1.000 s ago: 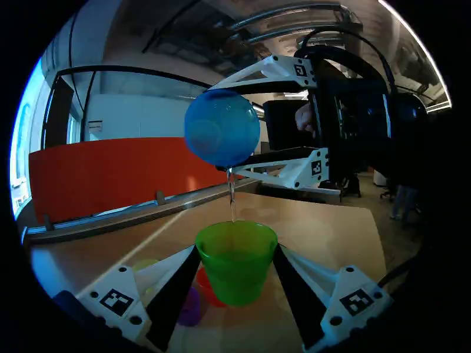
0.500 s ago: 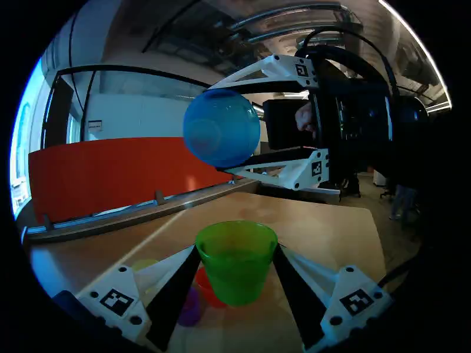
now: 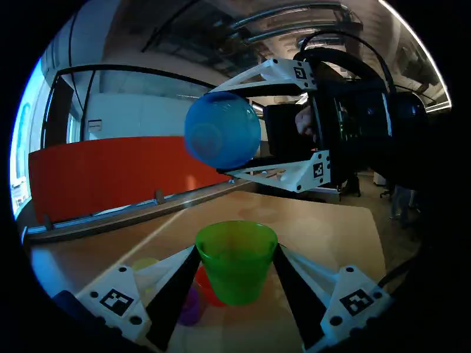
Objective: Pour water
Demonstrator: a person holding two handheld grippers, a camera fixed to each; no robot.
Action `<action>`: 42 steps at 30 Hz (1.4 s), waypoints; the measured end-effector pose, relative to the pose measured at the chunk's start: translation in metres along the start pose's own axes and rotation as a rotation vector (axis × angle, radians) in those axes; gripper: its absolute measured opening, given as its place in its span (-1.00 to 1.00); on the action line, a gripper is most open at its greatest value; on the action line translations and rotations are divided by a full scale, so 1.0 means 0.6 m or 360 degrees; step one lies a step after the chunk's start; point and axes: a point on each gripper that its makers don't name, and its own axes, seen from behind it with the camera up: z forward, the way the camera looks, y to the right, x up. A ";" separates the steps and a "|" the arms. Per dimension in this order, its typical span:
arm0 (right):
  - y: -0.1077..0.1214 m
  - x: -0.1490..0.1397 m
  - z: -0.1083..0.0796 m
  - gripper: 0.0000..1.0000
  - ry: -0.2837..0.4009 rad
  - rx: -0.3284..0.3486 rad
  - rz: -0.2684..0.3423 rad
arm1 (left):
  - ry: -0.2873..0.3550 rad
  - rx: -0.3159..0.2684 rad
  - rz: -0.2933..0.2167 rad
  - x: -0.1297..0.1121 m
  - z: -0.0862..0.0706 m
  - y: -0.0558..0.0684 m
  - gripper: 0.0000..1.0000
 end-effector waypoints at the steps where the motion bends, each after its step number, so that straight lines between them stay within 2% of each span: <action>1: 0.001 -0.002 0.001 0.81 0.0000 -0.0001 0.0007 | -0.0001 -0.0001 0.0001 0.000 0.000 0.001 0.71; 8: 0.009 -0.012 0.005 0.81 0.0018 -0.0022 0.0126 | -0.0002 0.0001 0.0005 0.003 -0.002 0.002 0.70; 17: 0.011 -0.022 -0.006 0.81 0.0032 -0.0074 0.0375 | -0.0006 0.0013 0.0004 0.001 -0.007 -0.001 0.70; 32: -0.022 -0.033 -0.027 0.81 0.0032 -0.0063 0.0861 | -0.0017 0.0010 0.0015 0.005 -0.010 0.001 0.70; 42: -0.041 -0.040 -0.029 0.81 0.0020 -0.0056 0.1268 | -0.0021 0.0013 0.0027 0.012 -0.014 -0.001 0.71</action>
